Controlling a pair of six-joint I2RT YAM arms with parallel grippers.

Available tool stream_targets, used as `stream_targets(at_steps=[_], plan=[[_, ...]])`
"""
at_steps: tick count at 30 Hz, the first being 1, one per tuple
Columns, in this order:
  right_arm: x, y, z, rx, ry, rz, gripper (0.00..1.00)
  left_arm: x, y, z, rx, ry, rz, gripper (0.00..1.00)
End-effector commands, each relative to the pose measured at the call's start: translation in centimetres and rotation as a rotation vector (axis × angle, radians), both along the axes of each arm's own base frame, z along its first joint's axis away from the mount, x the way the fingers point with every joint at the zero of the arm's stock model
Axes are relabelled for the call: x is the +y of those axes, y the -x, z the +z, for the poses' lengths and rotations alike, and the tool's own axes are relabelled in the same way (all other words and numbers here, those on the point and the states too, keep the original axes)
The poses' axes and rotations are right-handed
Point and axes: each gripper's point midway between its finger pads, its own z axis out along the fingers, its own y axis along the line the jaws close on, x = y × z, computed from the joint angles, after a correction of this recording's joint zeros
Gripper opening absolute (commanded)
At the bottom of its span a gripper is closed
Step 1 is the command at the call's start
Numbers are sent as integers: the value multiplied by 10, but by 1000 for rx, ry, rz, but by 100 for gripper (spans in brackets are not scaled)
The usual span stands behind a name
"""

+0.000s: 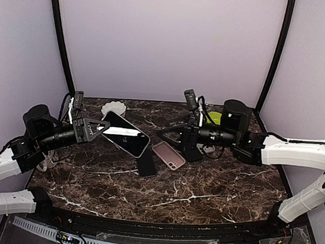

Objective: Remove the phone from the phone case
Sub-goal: Pass from the left arm to the right

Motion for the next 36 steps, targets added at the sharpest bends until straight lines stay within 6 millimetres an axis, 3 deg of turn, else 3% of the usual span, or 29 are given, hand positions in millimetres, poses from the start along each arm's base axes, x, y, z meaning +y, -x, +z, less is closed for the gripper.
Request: stream_targets(at_steps=[1,11,18,25,36], plan=[[5,25,22,114,-135,171,99,10,-8,82,-197,219,71,0],[21,9,59,239,-348,204,92,2,-24,116,-234,402,54,0],[33,-1,63,266,-382,215,81,-3,-27,128,-233,448,25,0],[40,-11,55,294,-350,174,79,4,-21,143,-261,466,36,0],[43,-11,55,306,-349,194,72,9,-13,157,-303,466,42,0]])
